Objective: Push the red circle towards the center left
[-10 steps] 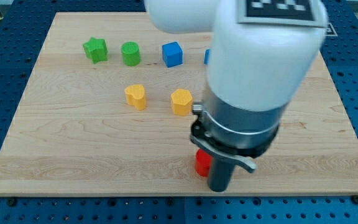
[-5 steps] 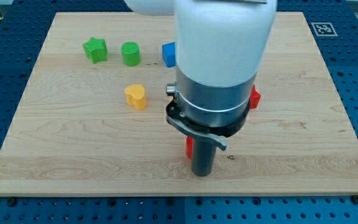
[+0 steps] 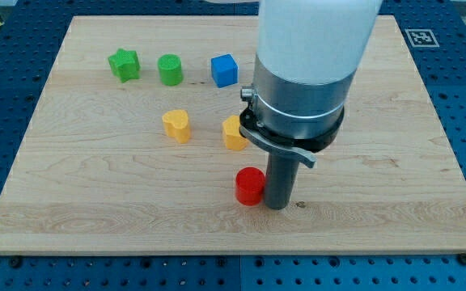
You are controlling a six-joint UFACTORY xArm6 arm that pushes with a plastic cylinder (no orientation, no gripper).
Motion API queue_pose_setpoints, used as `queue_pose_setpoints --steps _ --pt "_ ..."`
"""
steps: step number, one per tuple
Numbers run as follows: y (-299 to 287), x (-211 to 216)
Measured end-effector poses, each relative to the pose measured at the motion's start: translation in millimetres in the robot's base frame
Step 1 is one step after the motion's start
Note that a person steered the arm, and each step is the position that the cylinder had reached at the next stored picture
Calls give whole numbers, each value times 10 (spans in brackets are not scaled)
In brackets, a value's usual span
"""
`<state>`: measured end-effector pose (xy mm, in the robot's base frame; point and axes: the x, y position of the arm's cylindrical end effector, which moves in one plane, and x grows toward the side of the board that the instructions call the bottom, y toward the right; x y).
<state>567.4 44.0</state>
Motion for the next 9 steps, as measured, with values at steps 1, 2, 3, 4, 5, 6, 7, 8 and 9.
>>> queue_pose_setpoints --steps 1,2,3,4,5,6,7,8,9 --pt "-41 0" --pt "-41 -10" --pt "-109 -81" --pt "-208 -81" --pt "-347 -81" --pt "-518 -81" --pt "-690 -81" --pt "-845 -81" --pt "-868 -73"
